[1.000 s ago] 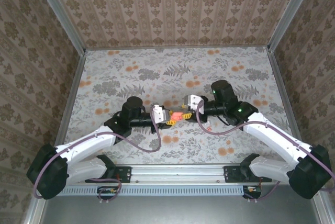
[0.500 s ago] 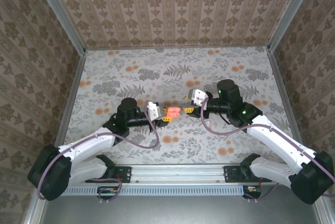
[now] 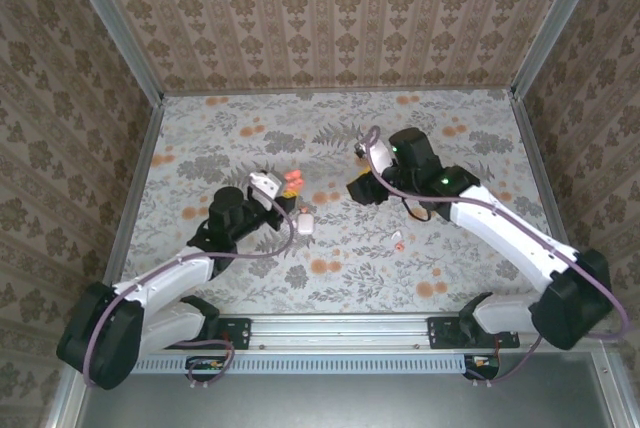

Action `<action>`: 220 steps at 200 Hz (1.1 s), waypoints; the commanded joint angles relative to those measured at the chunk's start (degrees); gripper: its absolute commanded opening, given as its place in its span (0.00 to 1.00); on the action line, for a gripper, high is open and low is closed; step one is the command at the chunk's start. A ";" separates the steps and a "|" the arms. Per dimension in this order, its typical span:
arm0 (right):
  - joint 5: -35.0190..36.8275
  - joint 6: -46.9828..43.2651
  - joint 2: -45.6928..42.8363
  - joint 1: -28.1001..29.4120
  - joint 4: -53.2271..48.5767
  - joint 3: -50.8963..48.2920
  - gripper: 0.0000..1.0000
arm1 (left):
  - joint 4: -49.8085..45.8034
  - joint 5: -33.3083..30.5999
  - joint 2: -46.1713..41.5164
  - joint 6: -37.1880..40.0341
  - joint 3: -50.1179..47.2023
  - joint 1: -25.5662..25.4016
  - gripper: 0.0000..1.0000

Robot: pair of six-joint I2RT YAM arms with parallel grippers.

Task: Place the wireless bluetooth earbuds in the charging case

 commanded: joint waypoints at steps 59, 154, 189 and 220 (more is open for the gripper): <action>6.57 5.06 24.13 6.62 -11.43 18.40 0.49 | -14.46 -15.05 -12.37 -10.65 -1.79 12.05 0.18; 8.36 17.57 48.42 11.69 -20.44 40.03 0.47 | -17.85 -15.07 -12.78 -11.03 -1.55 15.72 0.19; 9.27 18.47 52.87 12.89 -23.63 44.89 0.47 | -18.02 -15.02 -12.81 -11.21 -1.46 16.37 0.19; 11.78 18.11 55.71 13.25 -26.52 47.87 0.48 | -18.28 -14.79 -13.27 -10.78 -1.42 16.81 0.19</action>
